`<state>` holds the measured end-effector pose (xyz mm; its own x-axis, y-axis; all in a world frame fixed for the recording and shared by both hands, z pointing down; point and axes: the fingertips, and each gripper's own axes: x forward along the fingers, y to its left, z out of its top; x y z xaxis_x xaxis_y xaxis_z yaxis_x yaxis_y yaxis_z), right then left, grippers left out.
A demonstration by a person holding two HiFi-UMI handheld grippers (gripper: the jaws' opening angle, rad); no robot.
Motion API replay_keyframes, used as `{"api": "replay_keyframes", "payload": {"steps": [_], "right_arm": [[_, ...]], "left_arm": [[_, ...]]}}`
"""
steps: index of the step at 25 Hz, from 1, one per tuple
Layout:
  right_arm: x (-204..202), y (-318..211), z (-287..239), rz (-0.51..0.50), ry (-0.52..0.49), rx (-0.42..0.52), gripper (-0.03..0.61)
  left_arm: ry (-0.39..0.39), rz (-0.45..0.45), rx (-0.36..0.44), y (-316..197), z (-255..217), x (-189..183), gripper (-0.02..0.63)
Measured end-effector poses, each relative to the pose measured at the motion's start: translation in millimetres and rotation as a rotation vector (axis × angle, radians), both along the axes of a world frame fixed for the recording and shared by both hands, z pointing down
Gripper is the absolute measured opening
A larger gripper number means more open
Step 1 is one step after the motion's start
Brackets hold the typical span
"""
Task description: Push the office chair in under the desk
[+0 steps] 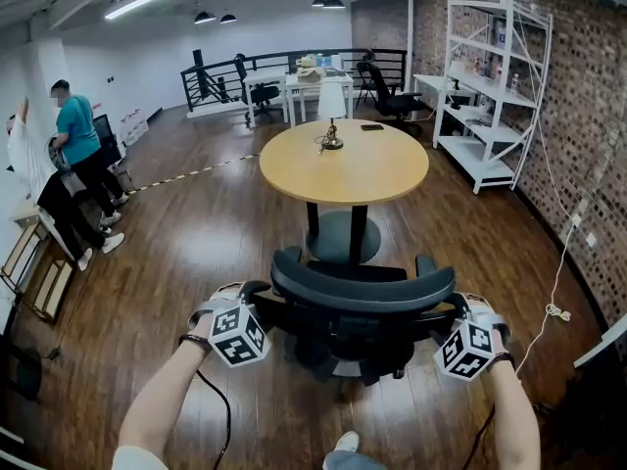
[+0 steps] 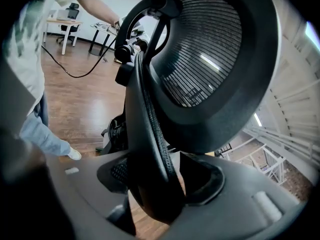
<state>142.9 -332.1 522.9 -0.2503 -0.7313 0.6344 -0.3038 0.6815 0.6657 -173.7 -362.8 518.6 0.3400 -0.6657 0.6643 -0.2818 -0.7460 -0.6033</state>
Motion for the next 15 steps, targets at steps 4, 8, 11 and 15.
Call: {"api": "replay_keyframes", "payload": {"steps": [4, 8, 11, 15], "right_arm": [[7.3, -37.3, 0.8, 0.013, 0.008, 0.000, 0.249], [15.0, -72.3, -0.5, 0.017, 0.022, -0.005, 0.249], [19.3, -90.6, 1.2, 0.015, 0.020, 0.001, 0.249], [20.9, -117.9, -2.2, 0.008, 0.022, 0.010, 0.249]], "left_arm": [[-0.005, -0.001, -0.006, -35.1, -0.7, 6.2, 0.284], [-0.006, -0.005, -0.008, -67.9, -2.5, 13.7, 0.282], [-0.014, -0.014, -0.024, -83.9, -0.4, 16.8, 0.282], [-0.014, -0.029, -0.030, -109.7, -2.7, 18.6, 0.284]]}}
